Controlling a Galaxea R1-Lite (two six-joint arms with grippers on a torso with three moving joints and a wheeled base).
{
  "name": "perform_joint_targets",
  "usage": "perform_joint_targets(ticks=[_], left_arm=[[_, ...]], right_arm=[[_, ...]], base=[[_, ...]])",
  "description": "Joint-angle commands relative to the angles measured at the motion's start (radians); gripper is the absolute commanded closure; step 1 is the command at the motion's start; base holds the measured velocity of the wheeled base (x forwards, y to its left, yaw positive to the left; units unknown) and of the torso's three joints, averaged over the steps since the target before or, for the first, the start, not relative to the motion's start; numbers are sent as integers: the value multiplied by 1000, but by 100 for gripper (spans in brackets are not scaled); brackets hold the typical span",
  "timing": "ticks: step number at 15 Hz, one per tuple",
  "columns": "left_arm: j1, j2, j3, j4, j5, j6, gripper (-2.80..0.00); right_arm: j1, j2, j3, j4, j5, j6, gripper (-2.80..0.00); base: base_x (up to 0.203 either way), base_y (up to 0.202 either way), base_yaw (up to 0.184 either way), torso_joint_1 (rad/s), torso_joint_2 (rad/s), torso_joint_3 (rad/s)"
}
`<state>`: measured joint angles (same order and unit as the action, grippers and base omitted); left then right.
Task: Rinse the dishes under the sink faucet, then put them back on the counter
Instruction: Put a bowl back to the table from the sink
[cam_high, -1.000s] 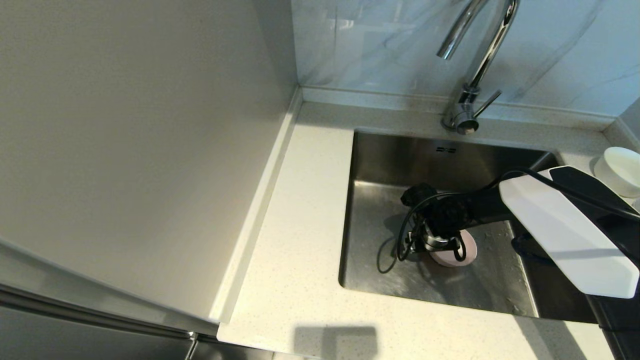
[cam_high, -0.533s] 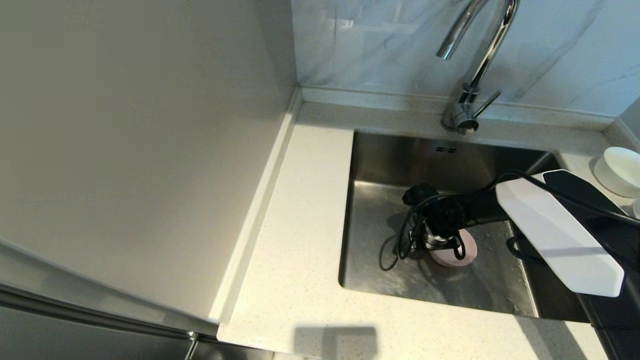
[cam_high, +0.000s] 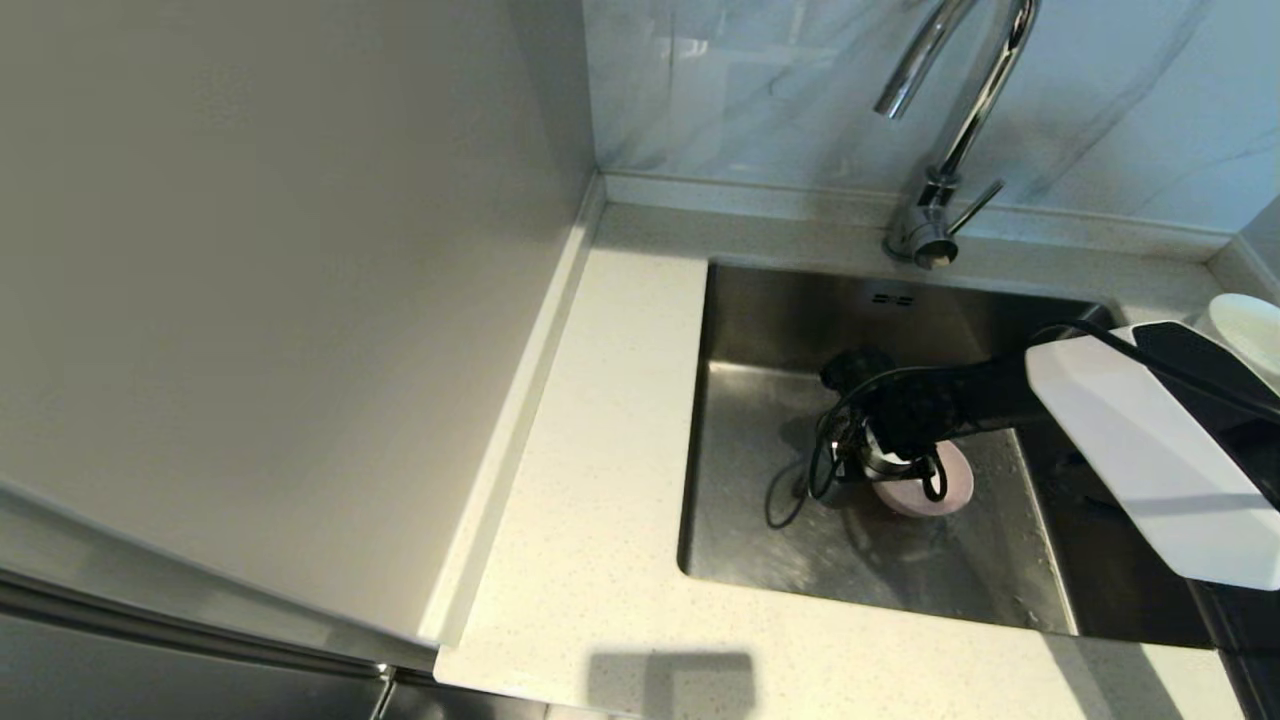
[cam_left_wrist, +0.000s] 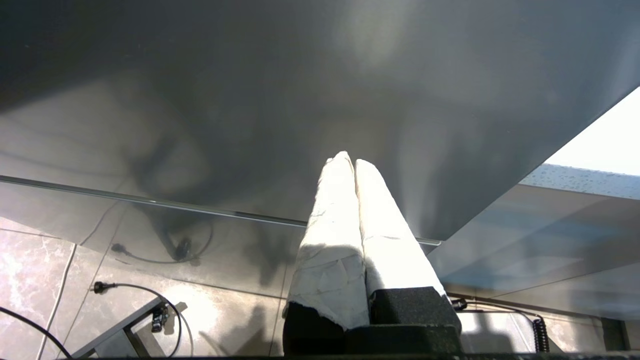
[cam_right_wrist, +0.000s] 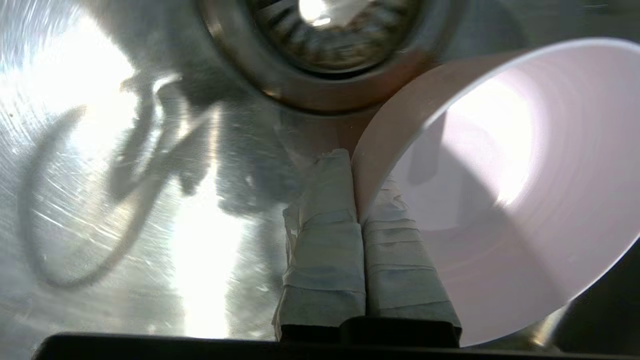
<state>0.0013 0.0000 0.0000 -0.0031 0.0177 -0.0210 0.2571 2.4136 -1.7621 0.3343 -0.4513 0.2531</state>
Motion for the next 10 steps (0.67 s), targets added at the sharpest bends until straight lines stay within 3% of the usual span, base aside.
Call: perform_joint_targets(ticks=[1, 3, 6, 7, 8, 10], left_arm=[[0, -3, 0, 0, 1, 0, 0], [0, -3, 0, 0, 1, 0, 0], [0, -3, 0, 0, 1, 1, 0], [0, -3, 0, 0, 0, 0, 0], [0, -3, 0, 0, 1, 0, 0], [0, -3, 0, 0, 1, 0, 0]], right_arm=[[-13, -94, 60, 3, -1, 2, 0], [-30, -193, 181, 1, -1, 3, 0], [-54, -368, 240, 0, 17, 19, 0], [-56, -428, 243, 0, 85, 35, 0], [-57, -482, 245, 0, 208, 63, 0], [-42, -550, 244, 4, 466, 207, 0]], base=[[0, 0, 0, 0, 0, 0], [0, 0, 0, 0, 0, 0], [0, 0, 0, 0, 0, 0], [0, 0, 0, 0, 0, 0], [0, 0, 0, 0, 0, 0], [0, 0, 0, 0, 0, 0]])
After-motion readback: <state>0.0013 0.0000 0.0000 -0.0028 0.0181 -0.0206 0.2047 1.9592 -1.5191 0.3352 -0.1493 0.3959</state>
